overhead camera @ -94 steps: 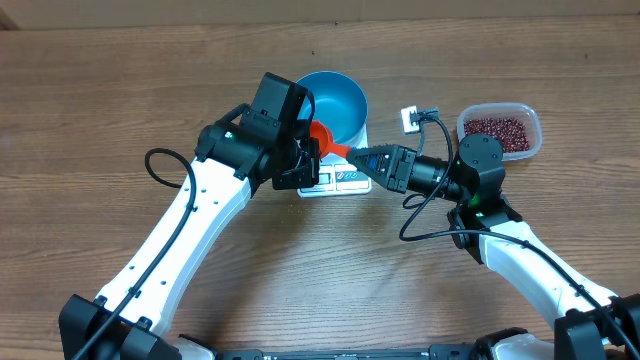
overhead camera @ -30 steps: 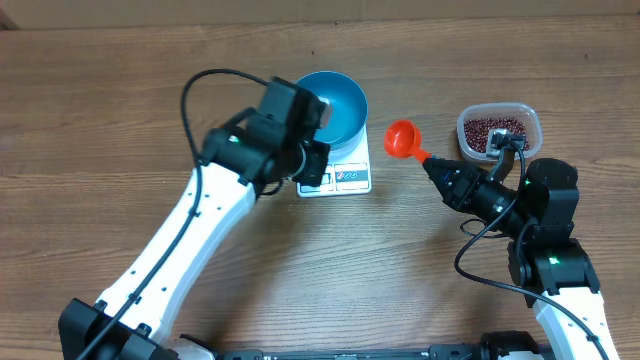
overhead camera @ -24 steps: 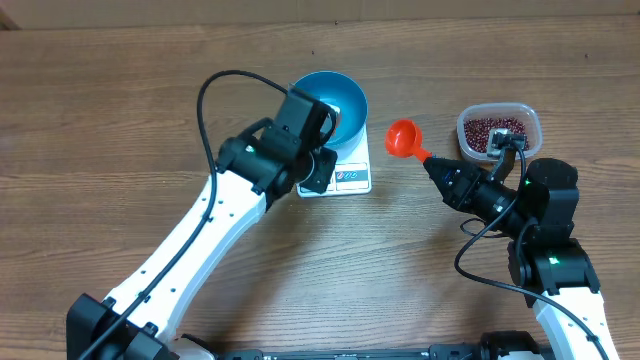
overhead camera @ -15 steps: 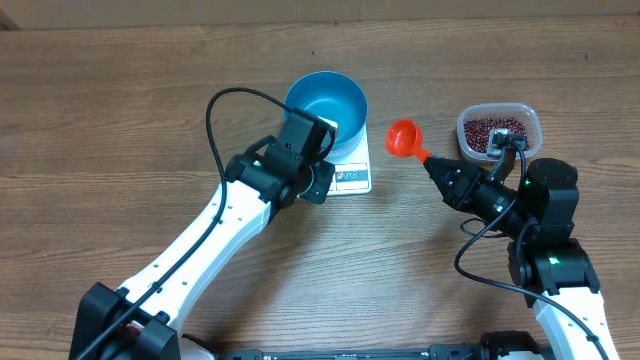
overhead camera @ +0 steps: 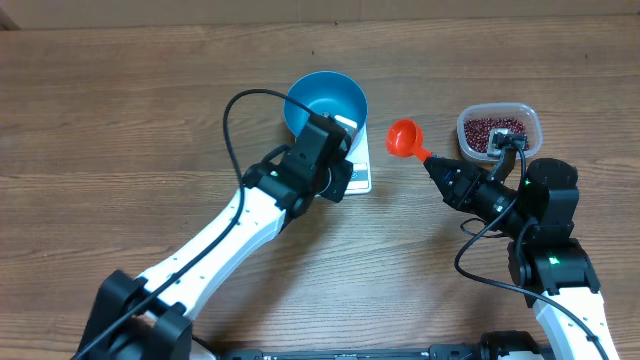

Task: Scoop item into bowl and weigh 150g on scale
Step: 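Move the left gripper down to the scale's buttons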

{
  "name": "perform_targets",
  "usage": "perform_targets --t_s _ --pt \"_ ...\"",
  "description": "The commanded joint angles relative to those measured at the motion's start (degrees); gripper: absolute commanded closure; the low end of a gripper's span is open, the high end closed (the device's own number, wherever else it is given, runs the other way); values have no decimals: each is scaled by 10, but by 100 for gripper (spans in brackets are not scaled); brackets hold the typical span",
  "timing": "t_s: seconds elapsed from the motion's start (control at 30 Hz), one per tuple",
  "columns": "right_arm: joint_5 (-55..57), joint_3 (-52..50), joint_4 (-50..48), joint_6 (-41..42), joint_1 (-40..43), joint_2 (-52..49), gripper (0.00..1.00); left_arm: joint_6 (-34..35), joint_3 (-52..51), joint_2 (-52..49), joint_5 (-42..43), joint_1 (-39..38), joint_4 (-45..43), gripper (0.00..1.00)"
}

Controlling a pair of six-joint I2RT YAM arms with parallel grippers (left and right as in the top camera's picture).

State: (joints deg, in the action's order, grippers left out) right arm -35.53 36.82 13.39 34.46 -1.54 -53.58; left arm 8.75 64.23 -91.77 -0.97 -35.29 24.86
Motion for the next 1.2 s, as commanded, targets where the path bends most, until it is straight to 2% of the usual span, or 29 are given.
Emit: perform_targets --t_s 0.0,0.57,0.77,0.9,1.17 --pt "6 8 -2 -2 2 7 96 -9 -3 -40 -6 -12 -19 96" --pt "10 8 0 -2 2 7 96 4 -3 -133 -20 -16 -73 96" --pt "12 8 0 -3 2 7 96 2 -3 -135 -30 -16 -102 96" --pt "14 8 0 -3 2 7 96 0 -3 -138 -85 -16 -102 96" --pt "16 8 1 -3 2 7 96 -10 -3 -139 -83 -19 -102 96"
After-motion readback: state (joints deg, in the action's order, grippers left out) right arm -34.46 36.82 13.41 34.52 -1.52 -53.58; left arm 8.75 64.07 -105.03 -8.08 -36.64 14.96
